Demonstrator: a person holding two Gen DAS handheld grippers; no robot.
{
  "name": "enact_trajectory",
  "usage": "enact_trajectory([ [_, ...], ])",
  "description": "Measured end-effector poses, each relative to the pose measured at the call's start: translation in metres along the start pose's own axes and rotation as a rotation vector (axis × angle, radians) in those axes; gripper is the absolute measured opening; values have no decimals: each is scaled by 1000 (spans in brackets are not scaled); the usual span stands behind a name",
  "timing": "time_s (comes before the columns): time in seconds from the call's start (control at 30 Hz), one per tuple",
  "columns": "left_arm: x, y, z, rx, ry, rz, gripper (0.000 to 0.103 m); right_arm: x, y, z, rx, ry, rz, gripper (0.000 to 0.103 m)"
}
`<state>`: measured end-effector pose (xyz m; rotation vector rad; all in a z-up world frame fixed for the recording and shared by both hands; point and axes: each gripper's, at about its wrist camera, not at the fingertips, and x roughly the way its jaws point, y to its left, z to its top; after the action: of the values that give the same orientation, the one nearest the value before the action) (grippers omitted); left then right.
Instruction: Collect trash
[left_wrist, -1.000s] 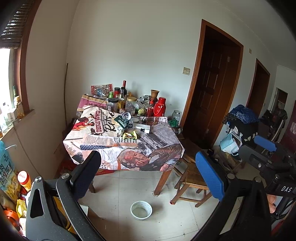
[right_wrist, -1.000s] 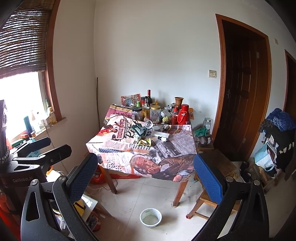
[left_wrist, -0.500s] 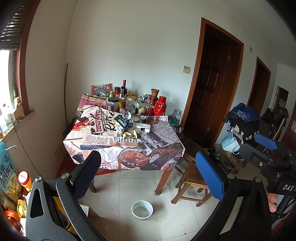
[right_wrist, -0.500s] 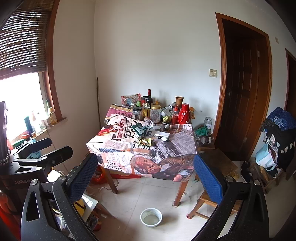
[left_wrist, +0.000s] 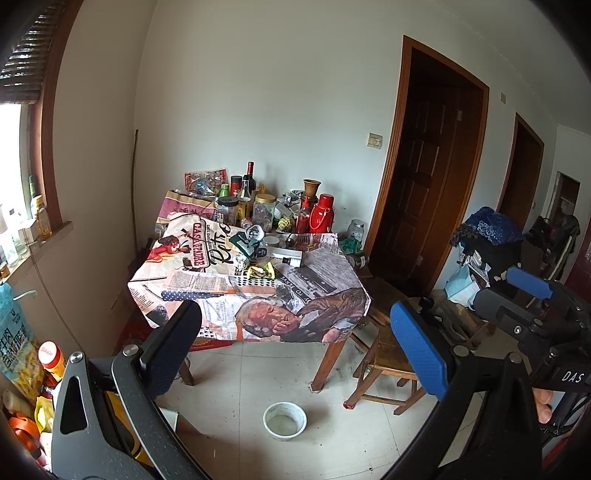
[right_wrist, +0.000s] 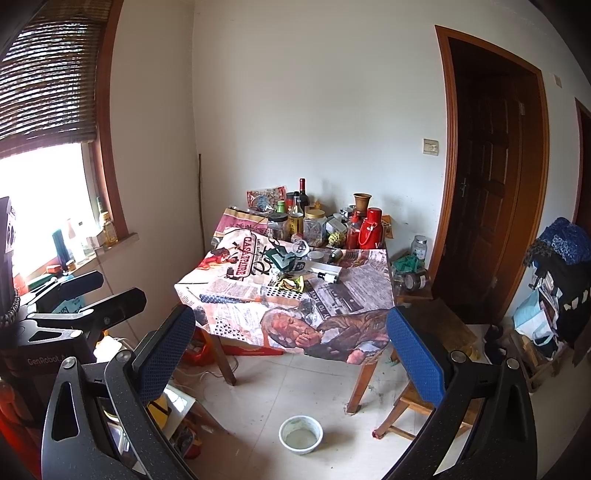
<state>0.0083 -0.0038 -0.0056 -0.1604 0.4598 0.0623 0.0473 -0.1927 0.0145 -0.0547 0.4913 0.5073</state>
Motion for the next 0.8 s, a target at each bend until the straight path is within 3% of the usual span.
enact_trajectory([
  [0.8,34,-36,7,-17,6,33,103,11,-56,0,24,3,34,103],
])
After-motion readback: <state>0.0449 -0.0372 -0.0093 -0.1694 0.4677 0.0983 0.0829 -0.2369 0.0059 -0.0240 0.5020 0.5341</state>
